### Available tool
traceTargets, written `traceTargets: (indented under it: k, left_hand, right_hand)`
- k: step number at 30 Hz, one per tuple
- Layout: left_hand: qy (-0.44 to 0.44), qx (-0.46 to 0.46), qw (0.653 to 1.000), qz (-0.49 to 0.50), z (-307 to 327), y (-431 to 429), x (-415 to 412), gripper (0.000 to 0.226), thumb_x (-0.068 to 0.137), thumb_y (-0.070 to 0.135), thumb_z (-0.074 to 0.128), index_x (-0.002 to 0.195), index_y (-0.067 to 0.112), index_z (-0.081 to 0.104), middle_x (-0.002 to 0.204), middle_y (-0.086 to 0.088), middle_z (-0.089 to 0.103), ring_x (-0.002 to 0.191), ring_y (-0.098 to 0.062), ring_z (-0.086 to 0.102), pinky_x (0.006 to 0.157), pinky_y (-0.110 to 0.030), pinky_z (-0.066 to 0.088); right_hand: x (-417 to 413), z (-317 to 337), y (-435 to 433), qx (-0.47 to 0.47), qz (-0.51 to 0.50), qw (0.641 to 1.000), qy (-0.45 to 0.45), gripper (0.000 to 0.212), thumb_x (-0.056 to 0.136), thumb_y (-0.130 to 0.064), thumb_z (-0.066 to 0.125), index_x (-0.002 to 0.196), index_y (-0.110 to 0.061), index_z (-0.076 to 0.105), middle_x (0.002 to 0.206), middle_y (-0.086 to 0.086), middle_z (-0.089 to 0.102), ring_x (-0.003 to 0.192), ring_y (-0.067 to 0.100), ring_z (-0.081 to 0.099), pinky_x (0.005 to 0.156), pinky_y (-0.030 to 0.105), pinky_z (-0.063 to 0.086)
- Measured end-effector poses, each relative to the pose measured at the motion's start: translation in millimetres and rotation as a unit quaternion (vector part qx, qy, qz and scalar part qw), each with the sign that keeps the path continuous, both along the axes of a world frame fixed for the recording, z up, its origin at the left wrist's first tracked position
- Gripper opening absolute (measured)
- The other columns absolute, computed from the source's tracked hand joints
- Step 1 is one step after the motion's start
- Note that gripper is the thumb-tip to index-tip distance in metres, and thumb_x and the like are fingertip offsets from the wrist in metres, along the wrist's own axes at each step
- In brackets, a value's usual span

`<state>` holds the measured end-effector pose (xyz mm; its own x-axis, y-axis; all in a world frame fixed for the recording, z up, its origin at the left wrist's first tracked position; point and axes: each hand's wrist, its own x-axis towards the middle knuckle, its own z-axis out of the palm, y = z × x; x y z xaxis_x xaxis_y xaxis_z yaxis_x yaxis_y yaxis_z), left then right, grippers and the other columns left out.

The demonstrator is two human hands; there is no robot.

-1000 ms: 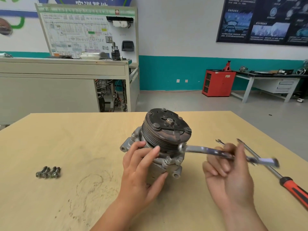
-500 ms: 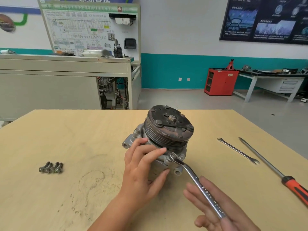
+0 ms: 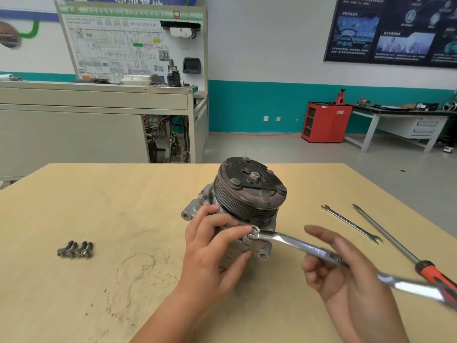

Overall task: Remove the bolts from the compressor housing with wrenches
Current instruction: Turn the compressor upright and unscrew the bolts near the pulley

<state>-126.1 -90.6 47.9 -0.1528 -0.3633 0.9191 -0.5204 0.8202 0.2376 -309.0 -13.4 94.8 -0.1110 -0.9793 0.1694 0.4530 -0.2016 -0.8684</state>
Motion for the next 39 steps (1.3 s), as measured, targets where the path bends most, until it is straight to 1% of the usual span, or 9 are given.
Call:
traceTargets:
  k: [14, 19, 21, 23, 25, 30, 32, 36, 39]
  left_hand:
    - [0.008, -0.01, 1.0, -0.009, -6, -3, 1, 0.059, 0.08, 0.03, 0.063, 0.133, 0.03, 0.037, 0.116, 0.005, 0.051, 0.13, -0.019, 0.036, 0.106, -0.043, 0.032]
    - [0.006, -0.009, 1.0, -0.013, -4, -2, 1, 0.062, 0.08, 0.03, 0.064, 0.134, 0.028, 0.035, 0.116, 0.005, 0.051, 0.127, -0.02, 0.039, 0.105, -0.045, 0.033]
    - [0.001, -0.008, 1.0, -0.007, -3, -2, 1, 0.06, 0.08, 0.03, 0.064, 0.133, 0.029, 0.037, 0.117, 0.006, 0.05, 0.128, -0.018, 0.037, 0.105, -0.044, 0.033]
    - [-0.007, -0.004, 1.0, -0.001, -2, -1, 2, 0.054, 0.079, 0.03, 0.064, 0.13, 0.028, 0.044, 0.117, 0.007, 0.049, 0.128, -0.019, 0.036, 0.104, -0.044, 0.034]
    - [-0.017, -0.001, 1.0, 0.007, -1, -1, 2, 0.047, 0.079, 0.03, 0.064, 0.125, 0.026, 0.051, 0.115, 0.008, 0.048, 0.125, -0.022, 0.038, 0.102, -0.047, 0.035]
    - [-0.021, 0.005, 1.0, 0.017, -1, -1, 2, 0.042, 0.079, 0.029, 0.064, 0.12, 0.028, 0.055, 0.113, 0.008, 0.047, 0.125, -0.024, 0.037, 0.101, -0.047, 0.036]
    - [-0.018, 0.006, 1.0, 0.018, -1, -1, 2, 0.041, 0.079, 0.029, 0.064, 0.119, 0.029, 0.055, 0.113, 0.009, 0.047, 0.124, -0.026, 0.038, 0.102, -0.046, 0.035]
    - [-0.006, 0.008, 1.0, 0.011, -1, -1, 0, 0.036, 0.078, 0.029, 0.064, 0.114, 0.028, 0.056, 0.111, 0.009, 0.048, 0.121, -0.028, 0.04, 0.105, -0.043, 0.033]
    - [0.001, 0.008, 1.0, 0.004, -1, -2, 0, 0.033, 0.078, 0.028, 0.065, 0.11, 0.029, 0.056, 0.11, 0.008, 0.048, 0.123, -0.026, 0.038, 0.107, -0.037, 0.03]
  right_hand:
    - [-11, -7, -49, 0.003, 0.035, 0.968, -0.249, 0.038, 0.077, -0.046, 0.058, 0.05, -0.02, 0.051, 0.037, -0.008, 0.027, 0.041, 0.007, 0.017, 0.039, 0.016, 0.038]
    - [-13, -19, 1, -0.06, 0.077, 0.968, -0.233, 0.041, 0.1, -0.007, 0.033, 0.123, 0.027, 0.031, 0.116, 0.053, 0.038, 0.111, 0.057, 0.042, 0.09, 0.055, 0.032]
    - [-2, -5, 13, -0.041, 0.043, 0.993, -0.099, 0.049, 0.092, -0.011, 0.058, 0.124, 0.021, 0.04, 0.122, 0.04, 0.049, 0.12, 0.039, 0.048, 0.087, 0.041, 0.045]
    - [7, 2, 10, 0.067, 0.156, 0.984, -0.06, 0.071, 0.035, -0.013, 0.095, 0.092, 0.014, 0.061, 0.091, 0.022, 0.071, 0.079, 0.014, 0.071, 0.045, 0.021, 0.049]
    - [9, 8, 20, 0.17, 0.113, 0.973, -0.104, 0.035, 0.046, 0.007, 0.08, 0.075, 0.013, 0.062, 0.08, 0.022, 0.071, 0.066, 0.021, 0.068, 0.024, 0.021, 0.032]
    - [11, 4, 18, 0.214, 0.131, 0.963, -0.095, 0.032, 0.088, 0.007, 0.046, 0.064, 0.0, 0.065, 0.06, 0.01, 0.067, 0.075, 0.022, 0.057, 0.026, 0.022, 0.036]
    - [4, 3, 25, 0.179, 0.188, 0.965, -0.047, 0.006, 0.076, -0.009, 0.072, 0.074, -0.006, 0.067, 0.078, 0.002, 0.074, 0.075, 0.016, 0.069, 0.032, 0.017, 0.039]
    - [-2, -7, 16, 0.082, 0.1, 0.992, -0.003, 0.077, 0.002, -0.06, 0.085, 0.067, -0.02, 0.076, 0.075, 0.011, 0.074, 0.059, 0.02, 0.069, 0.036, 0.013, 0.039]
    - [-2, -8, -15, 0.073, 0.026, 0.986, -0.148, 0.039, 0.038, -0.044, 0.085, 0.063, -0.017, 0.073, 0.059, 0.008, 0.061, 0.045, 0.014, 0.055, 0.038, 0.011, 0.033]
